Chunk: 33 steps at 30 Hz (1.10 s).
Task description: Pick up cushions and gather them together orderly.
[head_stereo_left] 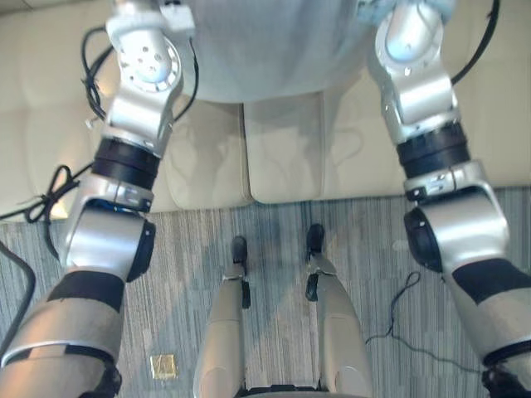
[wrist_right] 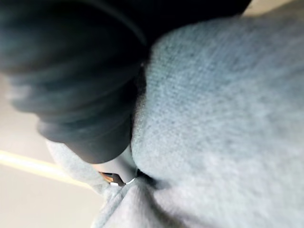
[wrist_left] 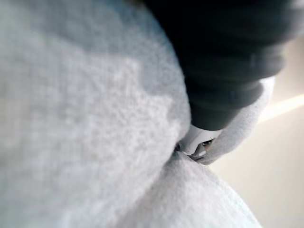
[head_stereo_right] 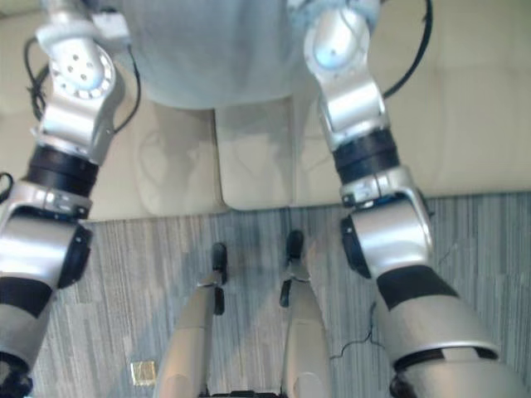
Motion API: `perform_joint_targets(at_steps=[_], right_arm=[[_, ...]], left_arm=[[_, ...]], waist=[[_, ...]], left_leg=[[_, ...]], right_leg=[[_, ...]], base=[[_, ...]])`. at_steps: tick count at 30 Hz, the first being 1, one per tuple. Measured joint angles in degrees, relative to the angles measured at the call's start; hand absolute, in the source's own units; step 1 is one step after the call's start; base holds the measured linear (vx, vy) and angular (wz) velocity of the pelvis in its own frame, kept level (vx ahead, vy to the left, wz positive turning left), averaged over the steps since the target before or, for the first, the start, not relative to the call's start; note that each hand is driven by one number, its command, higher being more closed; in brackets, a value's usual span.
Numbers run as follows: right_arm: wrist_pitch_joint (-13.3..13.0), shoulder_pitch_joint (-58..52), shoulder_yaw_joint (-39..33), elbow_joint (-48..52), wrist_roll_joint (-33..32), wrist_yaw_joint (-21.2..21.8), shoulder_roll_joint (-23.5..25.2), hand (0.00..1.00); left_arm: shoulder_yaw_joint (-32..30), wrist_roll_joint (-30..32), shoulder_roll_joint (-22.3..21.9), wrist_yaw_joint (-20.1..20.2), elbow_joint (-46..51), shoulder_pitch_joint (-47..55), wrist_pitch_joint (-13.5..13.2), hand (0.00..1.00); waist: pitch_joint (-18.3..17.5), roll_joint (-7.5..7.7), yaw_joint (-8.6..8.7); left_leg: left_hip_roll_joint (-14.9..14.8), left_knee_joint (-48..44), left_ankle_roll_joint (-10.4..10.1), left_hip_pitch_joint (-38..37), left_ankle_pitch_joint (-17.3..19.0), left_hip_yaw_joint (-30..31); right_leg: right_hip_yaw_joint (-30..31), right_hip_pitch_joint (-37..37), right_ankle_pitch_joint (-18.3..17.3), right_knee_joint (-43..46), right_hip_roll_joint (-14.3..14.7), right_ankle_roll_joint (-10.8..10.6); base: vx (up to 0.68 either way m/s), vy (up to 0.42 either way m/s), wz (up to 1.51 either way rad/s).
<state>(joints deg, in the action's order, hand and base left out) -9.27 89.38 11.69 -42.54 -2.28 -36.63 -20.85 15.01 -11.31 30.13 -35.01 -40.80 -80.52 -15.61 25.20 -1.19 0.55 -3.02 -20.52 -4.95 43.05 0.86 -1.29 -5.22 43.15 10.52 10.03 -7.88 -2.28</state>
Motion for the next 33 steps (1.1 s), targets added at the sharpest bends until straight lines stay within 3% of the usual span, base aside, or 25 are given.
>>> perform_joint_targets(at_steps=[4, 9, 17, 24, 28, 33], right_arm=[[0.8, 1.2, -0.4, -2.3, -0.3, -0.6, -0.3, 0.00], [0.6, 2.7, -2.0, -2.8, -3.1, 0.3, -0.7, 0.00], [-1.7, 4.5, -4.7, -5.9, -16.0, 5.0, -5.8, 0.00], [-1.9, 8.2, -7.0, -5.9, -27.0, 7.7, -11.0, 0.00], [-1.6, 8.5, -7.0, -6.4, -29.9, 8.5, -11.6, 0.00], [-1.6, 8.3, -7.1, -7.1, -30.4, 9.1, -12.0, 0.00]], left_arm=[[0.2, -0.1, 0.0, -0.1, -3.7, -1.0, -0.2, 0.00], [-0.3, -1.5, -0.1, 0.4, -6.4, -3.1, -0.4, 0.00], [-2.6, -8.0, 0.7, 4.3, -8.5, -3.4, -1.5, 0.00], [-9.6, -19.4, 2.0, 5.3, -8.5, -5.1, -1.7, 0.00], [-9.6, -26.7, 2.9, 7.4, -8.5, -5.8, -2.7, 0.00], [-9.7, -31.5, 3.0, 9.2, -6.8, -5.1, -4.2, 0.00]], waist=[[2.2, -0.12, 0.28], [2.2, -0.12, 0.04], [2.2, -0.13, -0.53], [2.4, -0.50, -1.30], [2.4, -0.63, -1.90], [2.5, -0.73, -2.16]], left_leg=[[0.6, -0.8, 0.8, 1.5, 0.5, -1.2], [0.8, -2.4, 1.4, 3.1, 0.9, -1.2], [0.9, -2.7, 1.6, 4.1, 0.7, -1.2], [0.5, -2.7, 1.5, 4.1, 0.3, -1.2], [0.7, -2.6, 1.5, 2.8, 0.3, -1.1], [1.5, 0.2, 1.5, 1.0, -1.5, 0.0]], right_leg=[[1.1, 0.4, 2.1, -2.8, -0.4, -0.7], [1.5, 1.0, 2.7, -3.3, -0.6, -0.7], [1.2, 1.4, 2.9, -3.3, -0.7, -0.5], [1.1, 1.7, 3.0, -3.1, -0.4, -0.5], [1.0, 0.8, 3.0, -2.5, -0.6, -0.5], [0.2, -0.6, 2.6, -2.6, -1.2, -0.1]], base=[[-0.01, 0.034, -0.09], [0.00, 0.005, -0.01], [-0.02, -0.008, 0.03], [0.00, -0.030, -0.02], [0.00, -0.018, -0.01], [-0.03, -0.031, 0.16]])
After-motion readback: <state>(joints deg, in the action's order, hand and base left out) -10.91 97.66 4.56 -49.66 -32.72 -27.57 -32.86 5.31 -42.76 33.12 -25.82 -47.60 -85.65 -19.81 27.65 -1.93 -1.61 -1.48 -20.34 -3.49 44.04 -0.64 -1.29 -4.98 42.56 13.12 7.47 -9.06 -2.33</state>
